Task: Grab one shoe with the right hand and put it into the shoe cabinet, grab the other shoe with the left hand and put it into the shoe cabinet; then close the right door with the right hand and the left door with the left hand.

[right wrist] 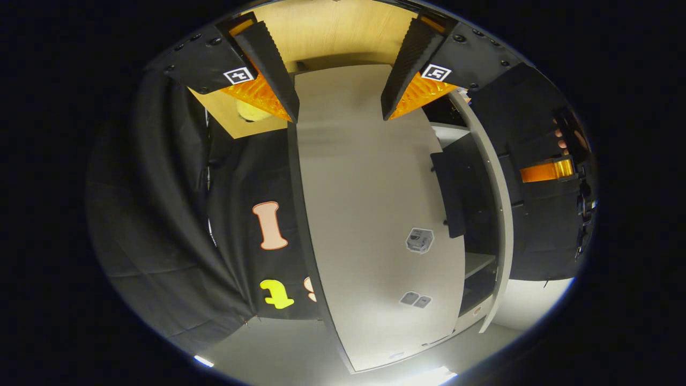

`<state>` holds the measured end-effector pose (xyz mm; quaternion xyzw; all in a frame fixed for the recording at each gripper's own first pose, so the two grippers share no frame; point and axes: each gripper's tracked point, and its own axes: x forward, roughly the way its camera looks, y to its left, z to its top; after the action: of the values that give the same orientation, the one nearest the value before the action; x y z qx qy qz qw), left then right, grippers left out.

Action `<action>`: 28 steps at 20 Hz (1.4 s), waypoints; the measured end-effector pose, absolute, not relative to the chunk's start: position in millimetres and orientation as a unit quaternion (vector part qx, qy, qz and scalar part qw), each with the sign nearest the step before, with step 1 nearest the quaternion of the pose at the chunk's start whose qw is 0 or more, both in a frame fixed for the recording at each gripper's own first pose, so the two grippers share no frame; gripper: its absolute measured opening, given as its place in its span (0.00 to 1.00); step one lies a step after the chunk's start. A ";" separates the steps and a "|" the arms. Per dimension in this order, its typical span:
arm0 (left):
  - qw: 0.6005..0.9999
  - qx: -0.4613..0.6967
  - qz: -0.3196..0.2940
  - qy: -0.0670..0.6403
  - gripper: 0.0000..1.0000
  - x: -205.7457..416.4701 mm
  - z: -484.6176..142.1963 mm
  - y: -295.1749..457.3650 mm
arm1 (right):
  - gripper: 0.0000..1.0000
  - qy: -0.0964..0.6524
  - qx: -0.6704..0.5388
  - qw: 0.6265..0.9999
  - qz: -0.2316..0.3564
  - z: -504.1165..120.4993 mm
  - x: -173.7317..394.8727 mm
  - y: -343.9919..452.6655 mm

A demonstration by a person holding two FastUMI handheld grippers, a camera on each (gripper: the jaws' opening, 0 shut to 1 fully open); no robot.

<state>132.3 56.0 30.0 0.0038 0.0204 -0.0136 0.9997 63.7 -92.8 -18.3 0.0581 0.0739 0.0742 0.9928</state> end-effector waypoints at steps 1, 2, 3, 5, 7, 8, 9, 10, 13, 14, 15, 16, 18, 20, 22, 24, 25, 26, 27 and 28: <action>1.000 0.003 -0.014 0.020 0.99 131.5 29.2 54.5 | 0.97 0.073 0.060 0.993 0.068 -16.3 62.8 -97.7; 1.000 -0.004 -0.012 0.020 0.99 129.3 27.2 58.5 | 0.97 0.072 0.062 0.994 0.062 -15.2 62.0 -102.0; 1.000 -0.013 -0.008 0.015 0.99 127.7 29.2 65.2 | 0.97 0.071 0.065 0.994 0.058 -13.1 62.3 -103.8; 0.999 -0.040 -0.005 0.000 0.99 125.8 33.6 81.2 | 0.97 0.068 0.071 0.994 0.051 -5.9 61.8 -104.7; 0.997 -0.072 0.000 -0.025 0.99 121.9 45.8 88.9 | 0.97 0.058 0.074 0.995 0.045 5.8 62.8 -102.5; 0.996 -0.081 0.003 -0.033 0.99 119.0 50.2 92.2 | 0.97 0.054 0.075 0.995 0.044 11.8 62.6 -100.8; 0.996 -0.084 0.010 -0.041 0.99 115.3 54.3 99.6 | 0.97 0.053 0.075 0.995 0.042 17.3 63.7 -98.7; 0.995 -0.083 0.018 -0.048 0.99 109.0 57.2 108.3 | 0.98 0.052 0.077 0.995 0.040 22.1 64.1 -97.0; 0.995 -0.075 0.027 -0.065 0.94 94.9 63.3 118.9 | 0.98 0.029 0.081 0.995 0.046 42.9 62.3 -90.4; 0.995 -0.070 0.029 -0.068 0.91 90.7 64.2 120.4 | 0.98 0.022 0.078 0.996 0.043 48.3 62.5 -88.9; 0.995 -0.062 0.035 -0.072 0.89 86.2 65.5 123.5 | 0.98 0.016 0.073 0.996 0.042 53.0 61.1 -86.8; 0.995 -0.054 0.043 -0.076 0.90 81.8 64.3 127.1 | 0.98 0.010 0.069 0.997 0.042 57.8 57.8 -86.0; 0.994 -0.038 0.059 -0.080 0.94 74.7 64.4 129.3 | 1.00 -0.004 0.058 0.997 0.042 66.4 53.9 -79.3; 0.993 -0.019 0.075 -0.086 0.89 71.6 67.7 134.8 | 0.98 -0.015 0.047 0.998 0.042 71.4 51.0 -71.8; 0.994 -0.010 0.077 -0.078 0.99 71.0 64.1 135.3 | 0.98 -0.022 0.038 0.998 0.044 72.5 47.2 -63.0; 0.994 -0.018 0.076 -0.071 0.99 70.0 60.0 135.2 | 0.98 -0.022 0.040 0.998 0.047 69.8 43.8 -49.9; 0.995 -0.024 0.071 -0.066 0.99 70.2 57.9 134.4 | 0.98 -0.022 0.042 0.998 0.050 68.0 41.3 -42.2; 0.995 -0.027 0.068 -0.062 0.99 69.8 56.5 133.9 | 0.98 -0.021 0.043 0.998 0.051 65.5 39.0 -35.1; 0.996 -0.028 0.064 -0.057 0.99 70.0 55.9 133.9 | 0.98 -0.019 0.045 0.998 0.051 62.0 36.0 -27.9; 0.996 -0.025 0.061 -0.054 0.99 68.6 57.3 132.8 | 0.98 -0.017 0.046 0.998 0.050 58.9 32.8 -20.6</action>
<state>68.6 132.8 57.3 -0.0254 -0.0543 0.0612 0.9963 32.8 -20.6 58.9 0.0461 -0.0167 0.0503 0.9975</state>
